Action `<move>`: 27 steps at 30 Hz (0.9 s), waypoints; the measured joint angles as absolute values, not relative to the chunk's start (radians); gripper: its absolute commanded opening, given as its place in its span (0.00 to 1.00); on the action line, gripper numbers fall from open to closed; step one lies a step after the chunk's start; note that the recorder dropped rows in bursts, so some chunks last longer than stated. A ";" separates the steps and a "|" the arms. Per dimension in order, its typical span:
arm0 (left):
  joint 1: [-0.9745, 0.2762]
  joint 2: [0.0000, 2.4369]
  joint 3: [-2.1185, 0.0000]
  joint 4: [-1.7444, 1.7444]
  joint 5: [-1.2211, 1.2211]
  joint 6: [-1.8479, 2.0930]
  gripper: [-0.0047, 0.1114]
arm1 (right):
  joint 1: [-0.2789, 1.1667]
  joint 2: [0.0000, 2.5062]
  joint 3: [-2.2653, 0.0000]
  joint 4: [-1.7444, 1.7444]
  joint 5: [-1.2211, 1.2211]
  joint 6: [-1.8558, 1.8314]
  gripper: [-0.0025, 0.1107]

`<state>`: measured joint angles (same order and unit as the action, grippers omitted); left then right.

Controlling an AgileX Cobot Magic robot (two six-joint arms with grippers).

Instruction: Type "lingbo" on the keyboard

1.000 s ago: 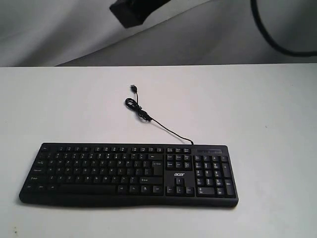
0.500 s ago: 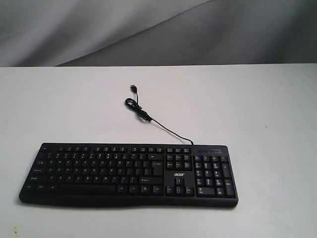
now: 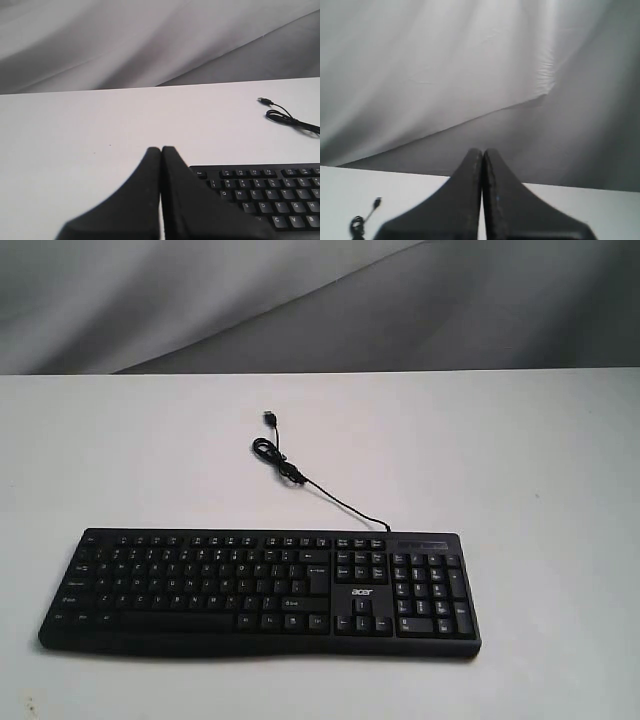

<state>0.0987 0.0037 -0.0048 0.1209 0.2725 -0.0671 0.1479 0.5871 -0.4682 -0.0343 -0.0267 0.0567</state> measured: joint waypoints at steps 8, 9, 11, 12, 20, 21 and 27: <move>0.099 0.004 -0.005 0.121 0.272 -0.067 0.04 | 0.009 0.297 -0.196 -0.050 -0.028 0.057 0.02; 0.099 0.004 -0.005 0.121 0.272 -0.067 0.04 | 0.007 0.264 -0.173 -0.050 -0.028 0.057 0.02; 0.099 0.004 -0.005 0.121 0.272 -0.067 0.04 | 0.007 0.201 -0.115 -0.050 -0.028 0.051 0.02; 0.099 0.004 -0.005 0.121 0.272 -0.067 0.04 | 0.007 0.175 -0.091 -0.052 -0.028 0.046 0.02; 0.099 0.004 -0.005 0.121 0.272 -0.067 0.04 | 0.006 0.008 -0.005 -0.052 0.113 0.011 0.02; 0.099 0.004 -0.005 0.121 0.272 -0.067 0.04 | 0.005 0.006 -0.005 -0.052 0.136 0.011 0.02; 0.099 0.004 -0.005 0.121 0.272 -0.067 0.04 | 0.000 0.004 -0.004 -0.052 0.333 0.000 0.02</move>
<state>0.0987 0.0037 -0.0048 0.1209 0.2725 -0.0671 -0.0002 0.0038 -0.0039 -0.0523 0.3327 0.0000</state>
